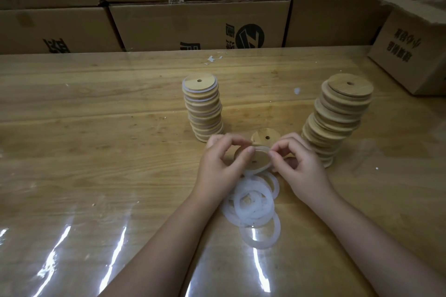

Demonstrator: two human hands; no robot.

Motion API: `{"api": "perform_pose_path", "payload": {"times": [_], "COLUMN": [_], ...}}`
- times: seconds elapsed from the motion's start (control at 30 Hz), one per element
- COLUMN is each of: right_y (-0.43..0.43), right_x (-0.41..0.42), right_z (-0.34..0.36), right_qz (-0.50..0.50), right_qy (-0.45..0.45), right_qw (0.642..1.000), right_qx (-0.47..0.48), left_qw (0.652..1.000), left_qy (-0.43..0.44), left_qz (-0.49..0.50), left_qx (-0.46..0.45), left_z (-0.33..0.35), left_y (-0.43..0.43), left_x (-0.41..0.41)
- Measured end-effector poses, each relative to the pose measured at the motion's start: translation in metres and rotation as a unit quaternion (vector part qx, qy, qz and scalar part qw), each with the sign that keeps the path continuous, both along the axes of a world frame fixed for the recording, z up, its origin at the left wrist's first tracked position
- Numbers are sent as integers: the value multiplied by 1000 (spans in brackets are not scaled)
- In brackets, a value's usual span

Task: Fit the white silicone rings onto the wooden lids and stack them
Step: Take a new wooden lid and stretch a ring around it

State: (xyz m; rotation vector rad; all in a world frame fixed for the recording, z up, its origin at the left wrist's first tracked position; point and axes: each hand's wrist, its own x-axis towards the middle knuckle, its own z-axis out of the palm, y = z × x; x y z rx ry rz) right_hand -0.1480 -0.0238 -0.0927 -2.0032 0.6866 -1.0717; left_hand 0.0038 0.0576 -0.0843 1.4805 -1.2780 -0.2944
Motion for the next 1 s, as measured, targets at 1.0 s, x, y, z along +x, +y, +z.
{"api": "perform_pose_path", "payload": {"times": [1.0], "right_y": [2], "right_x": [2], "right_z": [2], "right_qz": [-6], "right_qy": [52], "right_qw": [998], "right_qx": [23], "left_qw": [964], "left_qy": [250], "left_qz": [-86], "left_qx": [18], "left_z": [0], "left_y": [-5], "left_x": [10]}}
